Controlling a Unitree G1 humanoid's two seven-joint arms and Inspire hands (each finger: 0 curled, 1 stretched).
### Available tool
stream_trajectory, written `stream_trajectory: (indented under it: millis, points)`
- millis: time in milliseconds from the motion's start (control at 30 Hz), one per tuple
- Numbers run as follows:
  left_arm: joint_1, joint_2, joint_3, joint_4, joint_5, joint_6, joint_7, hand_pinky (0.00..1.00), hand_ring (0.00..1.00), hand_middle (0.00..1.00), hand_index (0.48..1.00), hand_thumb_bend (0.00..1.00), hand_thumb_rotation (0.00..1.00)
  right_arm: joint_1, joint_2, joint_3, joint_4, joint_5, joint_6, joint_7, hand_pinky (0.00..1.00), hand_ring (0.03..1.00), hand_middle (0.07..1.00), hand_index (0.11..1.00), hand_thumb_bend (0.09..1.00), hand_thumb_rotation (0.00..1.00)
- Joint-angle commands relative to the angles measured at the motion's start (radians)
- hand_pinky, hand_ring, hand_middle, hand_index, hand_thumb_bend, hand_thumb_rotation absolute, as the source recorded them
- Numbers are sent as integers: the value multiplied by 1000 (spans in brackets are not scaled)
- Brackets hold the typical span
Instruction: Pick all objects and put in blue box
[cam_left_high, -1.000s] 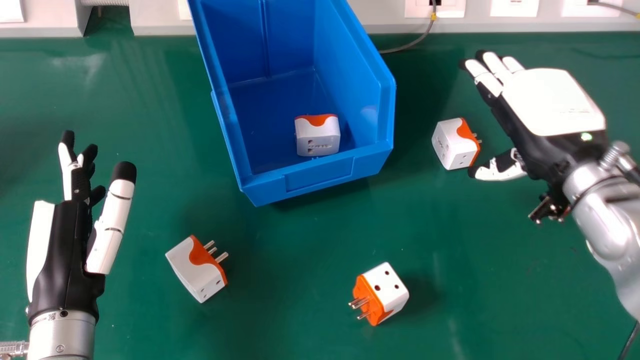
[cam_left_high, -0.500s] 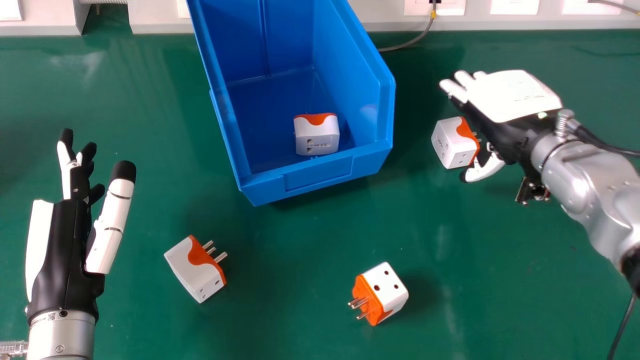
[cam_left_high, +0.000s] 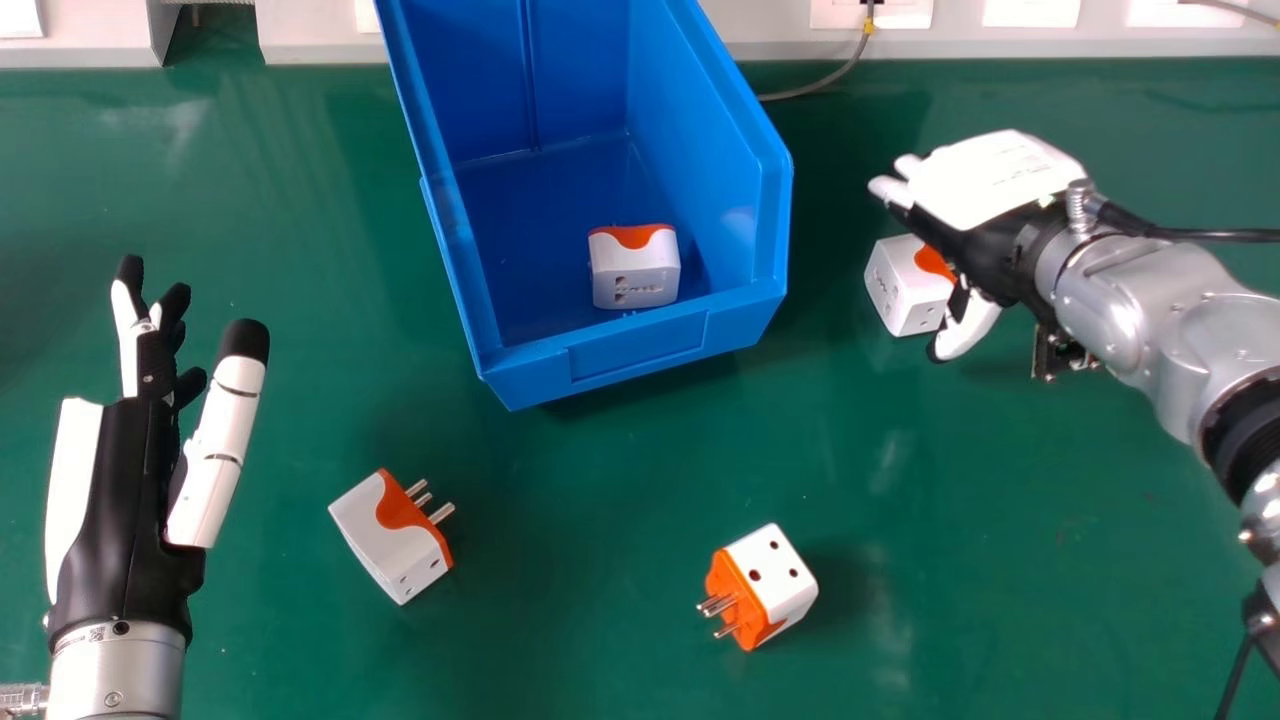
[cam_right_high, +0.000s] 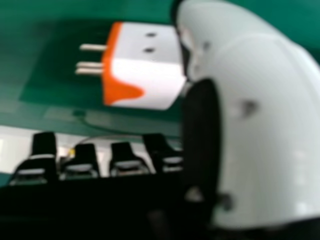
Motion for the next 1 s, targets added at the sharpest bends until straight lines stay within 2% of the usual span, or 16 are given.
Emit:
stream_trajectory:
  millis: [0, 167, 300, 533, 667, 800, 867, 967]
  points:
    - [7, 10, 10, -32, -1, -9, 0, 929, 986, 983, 979, 559, 968, -69, -7, 3, 13, 4, -2, -16, 894, 986, 988, 939, 378, 193]
    - [22, 4, 11, -60, -5, 2, -2, 923, 987, 983, 978, 578, 964, -87, 6, 14, 43, 10, -3, -25, 886, 982, 981, 931, 380, 192]
    - [31, 2, 15, -73, -15, 7, -5, 922, 987, 983, 978, 580, 963, -92, 19, 17, 50, 11, 7, -22, 883, 981, 979, 929, 380, 184]
    - [57, -1, 25, -103, -34, 14, -13, 919, 986, 983, 978, 575, 961, -87, 40, 30, 63, 15, 13, -20, 874, 980, 978, 927, 382, 173]
    - [94, -5, 26, -144, -41, 19, -17, 919, 986, 983, 979, 574, 957, -85, 53, 33, 70, 16, 22, -10, 871, 981, 978, 928, 383, 170]
    - [126, -7, 34, -176, -51, 22, -24, 920, 984, 983, 982, 575, 949, -82, 64, 37, 78, 14, 34, -10, 870, 981, 979, 933, 383, 169]
    - [144, -8, 40, -187, -58, 19, -28, 920, 984, 983, 982, 569, 947, -78, 69, 40, 77, 13, 38, -11, 869, 981, 979, 934, 382, 168]
    - [160, -11, 49, -195, -64, 18, -34, 921, 983, 983, 983, 556, 946, -73, 75, 43, 78, 15, 42, -13, 865, 981, 979, 934, 380, 163]
